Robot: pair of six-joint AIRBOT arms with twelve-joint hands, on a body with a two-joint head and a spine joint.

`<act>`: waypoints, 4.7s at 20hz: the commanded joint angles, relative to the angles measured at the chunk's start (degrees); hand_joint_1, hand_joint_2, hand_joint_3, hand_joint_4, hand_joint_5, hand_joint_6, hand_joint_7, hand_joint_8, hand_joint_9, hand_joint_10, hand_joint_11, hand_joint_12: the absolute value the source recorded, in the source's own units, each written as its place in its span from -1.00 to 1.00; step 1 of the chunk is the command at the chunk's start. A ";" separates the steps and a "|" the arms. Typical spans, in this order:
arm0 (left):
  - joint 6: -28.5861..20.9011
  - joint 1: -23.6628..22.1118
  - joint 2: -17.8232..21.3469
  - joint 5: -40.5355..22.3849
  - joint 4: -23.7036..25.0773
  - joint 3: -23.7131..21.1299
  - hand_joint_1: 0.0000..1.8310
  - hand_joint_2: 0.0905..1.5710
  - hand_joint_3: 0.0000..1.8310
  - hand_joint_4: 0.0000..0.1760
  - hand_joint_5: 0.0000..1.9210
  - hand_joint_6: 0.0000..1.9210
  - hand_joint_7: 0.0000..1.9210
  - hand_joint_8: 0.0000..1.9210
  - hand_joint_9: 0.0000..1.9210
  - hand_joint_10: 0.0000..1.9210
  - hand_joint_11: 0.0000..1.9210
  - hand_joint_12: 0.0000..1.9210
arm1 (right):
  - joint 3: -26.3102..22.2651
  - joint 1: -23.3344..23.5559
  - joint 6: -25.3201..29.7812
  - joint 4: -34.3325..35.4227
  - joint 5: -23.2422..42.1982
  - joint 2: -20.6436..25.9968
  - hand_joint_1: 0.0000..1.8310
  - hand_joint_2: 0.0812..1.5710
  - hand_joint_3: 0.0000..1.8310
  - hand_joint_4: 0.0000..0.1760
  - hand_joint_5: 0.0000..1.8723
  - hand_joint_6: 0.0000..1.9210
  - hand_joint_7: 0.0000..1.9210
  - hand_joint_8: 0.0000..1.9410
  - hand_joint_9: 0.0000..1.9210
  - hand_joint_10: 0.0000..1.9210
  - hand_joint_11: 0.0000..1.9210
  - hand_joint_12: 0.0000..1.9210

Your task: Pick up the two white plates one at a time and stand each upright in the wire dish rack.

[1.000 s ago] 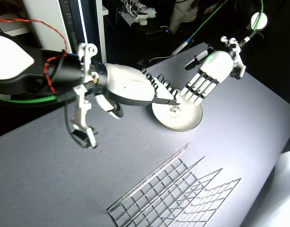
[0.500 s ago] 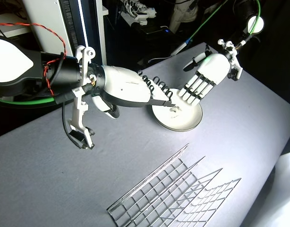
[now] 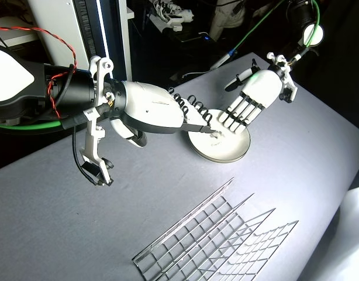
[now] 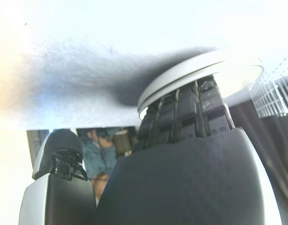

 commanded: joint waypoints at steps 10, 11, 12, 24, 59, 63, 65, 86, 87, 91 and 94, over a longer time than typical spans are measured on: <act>0.81 1.87 -1.67 0.60 -1.76 0.07 -1.00 0.50 -0.99 -1.00 -1.00 -1.00 -1.00 -1.00 -1.00 -1.00 -1.00 -1.00 | -0.14 0.35 -0.18 3.56 4.61 0.43 0.28 0.18 -0.99 -1.00 -1.00 -1.00 -1.00 -1.00 -1.00 -1.00 -0.98 -0.98; 0.81 1.86 -1.94 0.69 -1.85 0.06 -1.00 0.50 -0.99 -1.00 -1.00 -1.00 -1.00 -1.00 -1.00 -1.00 -1.00 -1.00 | -0.14 0.35 -0.19 3.56 4.61 0.43 0.28 0.18 -1.00 -1.00 -0.99 -1.00 -1.00 -1.00 -1.00 -1.00 -0.96 -0.97; 0.81 1.85 -2.33 0.92 -1.93 -0.02 -1.00 0.51 -0.99 -1.00 -1.00 -1.00 -1.00 -1.00 -1.00 -1.00 -1.00 -1.00 | -0.14 0.35 -0.19 3.56 4.59 0.43 0.26 0.18 -0.99 -1.00 -1.00 -1.00 -1.00 -1.00 -1.00 -1.00 -0.96 -0.97; 0.80 -0.30 -6.27 2.88 -2.69 -0.54 -1.00 0.51 -0.99 -1.00 -1.00 -1.00 -1.00 -1.00 -1.00 -1.00 -1.00 -1.00 | -0.08 0.16 -0.09 3.56 3.96 0.43 0.36 0.19 -1.00 -1.00 -0.96 -1.00 -1.00 -1.00 -1.00 -1.00 -1.00 -0.77; 0.50 -2.16 -8.53 3.53 -4.60 0.43 -1.00 0.51 -1.00 -1.00 -1.00 -1.00 -1.00 -1.00 -1.00 -1.00 -1.00 -1.00 | 14.84 -3.62 0.08 3.55 -2.92 -20.65 0.43 0.30 -1.00 -1.00 -0.90 -1.00 -0.96 -1.00 -0.99 -1.00 -1.00 -0.74; 0.50 -2.18 -8.53 3.53 -4.65 0.52 -1.00 0.52 -1.00 -1.00 -1.00 -1.00 -1.00 -1.00 -1.00 -1.00 -1.00 -1.00 | 16.35 -3.61 0.09 3.56 -3.33 -22.64 0.46 0.30 -1.00 -1.00 -0.85 -0.99 -0.92 -0.99 -0.95 -0.99 -1.00 -0.65; 0.43 -2.10 -8.53 3.53 -4.79 0.50 -1.00 0.53 -0.99 -1.00 -1.00 -1.00 -1.00 -1.00 -1.00 -1.00 -1.00 -1.00 | 17.02 -3.59 0.09 3.57 -3.57 -23.41 0.46 0.29 -1.00 -1.00 -0.84 -0.99 -0.90 -0.99 -0.94 -0.99 -1.00 -0.61; 0.24 -1.96 -8.35 3.53 -5.40 0.60 -1.00 0.54 -0.99 -1.00 -1.00 -1.00 -1.00 -1.00 -1.00 -1.00 -1.00 -1.00 | 18.83 -2.81 -0.26 4.98 -5.66 -26.66 0.35 0.41 -1.00 -1.00 -0.10 0.02 0.02 -0.26 -0.08 -0.92 -0.64 0.18; 0.24 -1.96 -8.34 3.53 -5.40 0.60 -1.00 0.53 -1.00 -1.00 -1.00 -1.00 -1.00 -1.00 -1.00 -1.00 -1.00 -1.00 | 18.83 -2.79 -0.27 4.98 -5.66 -26.66 0.47 0.41 -1.00 -1.00 -0.10 0.19 0.10 -0.21 -0.12 0.06 -0.49 0.19; 0.24 -1.86 -8.28 3.53 -5.60 0.58 -1.00 0.53 -1.00 -1.00 -1.00 -1.00 -1.00 -1.00 -1.00 -1.00 -1.00 -1.00 | 18.82 -2.80 -0.28 4.98 -5.65 -26.65 0.50 0.39 -1.00 -1.00 -0.01 0.16 0.06 -0.15 -0.09 0.23 -0.34 0.18; 0.01 -2.10 -7.84 3.51 -6.03 0.57 -1.00 0.53 -1.00 -1.00 -1.00 -1.00 -1.00 -1.00 -1.00 -1.00 -1.00 -1.00 | 18.81 -2.80 -0.30 4.98 -5.54 -26.65 0.50 0.39 -1.00 -1.00 0.00 0.13 0.06 -0.14 -0.08 0.23 -0.31 0.20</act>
